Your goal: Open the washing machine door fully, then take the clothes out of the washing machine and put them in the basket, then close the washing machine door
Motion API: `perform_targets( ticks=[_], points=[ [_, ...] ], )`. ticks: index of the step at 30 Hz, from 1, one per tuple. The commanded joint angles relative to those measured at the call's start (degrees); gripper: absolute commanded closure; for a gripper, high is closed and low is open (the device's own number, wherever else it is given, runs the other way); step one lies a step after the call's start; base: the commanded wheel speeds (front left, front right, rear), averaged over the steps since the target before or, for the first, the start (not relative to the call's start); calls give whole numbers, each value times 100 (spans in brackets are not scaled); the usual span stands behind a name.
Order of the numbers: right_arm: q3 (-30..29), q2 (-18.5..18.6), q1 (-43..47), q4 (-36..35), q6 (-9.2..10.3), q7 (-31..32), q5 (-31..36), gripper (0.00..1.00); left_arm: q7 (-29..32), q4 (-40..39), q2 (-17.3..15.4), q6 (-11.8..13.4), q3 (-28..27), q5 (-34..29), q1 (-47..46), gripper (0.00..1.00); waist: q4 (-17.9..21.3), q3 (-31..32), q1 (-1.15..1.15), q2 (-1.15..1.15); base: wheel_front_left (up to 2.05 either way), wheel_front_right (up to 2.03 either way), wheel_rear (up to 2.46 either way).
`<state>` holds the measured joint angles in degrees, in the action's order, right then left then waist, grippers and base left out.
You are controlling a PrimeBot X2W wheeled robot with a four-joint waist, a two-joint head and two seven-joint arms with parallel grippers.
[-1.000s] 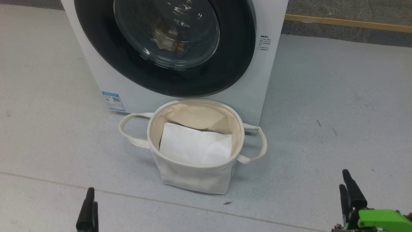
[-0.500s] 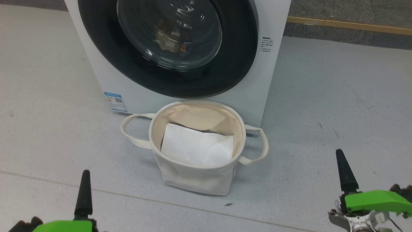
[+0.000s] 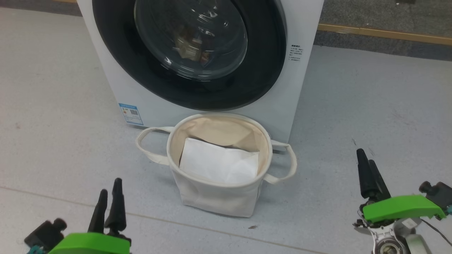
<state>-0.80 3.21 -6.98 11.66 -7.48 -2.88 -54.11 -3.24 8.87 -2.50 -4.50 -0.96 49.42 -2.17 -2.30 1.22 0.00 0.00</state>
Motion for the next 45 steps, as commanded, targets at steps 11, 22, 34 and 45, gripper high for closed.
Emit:
perform_targets(
  ticks=[11, 22, 34, 45],
  points=[
    [357, 151, -487, -299, -1, -259, 1176, 0, -227, -358, -335, 217, 388, -1379, -347, 0, -12, 37, 0, 0, 0, 0, 0],
    [508, 161, -560, -288, -1, -444, 2371, 0, -412, -289, -498, 517, 705, -2376, -446, 0, -37, 16, 0, 0, 0, 0, 0],
    [461, 41, -474, -340, -1, -646, 3583, 0, -613, -208, -585, 762, 1093, -3271, -546, 0, -100, -36, 0, 0, 0, 0, 0],
    [412, -34, -408, -282, -1, -814, 4481, 0, -780, -197, -662, 916, 1313, -3823, -580, 0, -103, -45, 0, 0, 0, 0, 0]
  ],
)
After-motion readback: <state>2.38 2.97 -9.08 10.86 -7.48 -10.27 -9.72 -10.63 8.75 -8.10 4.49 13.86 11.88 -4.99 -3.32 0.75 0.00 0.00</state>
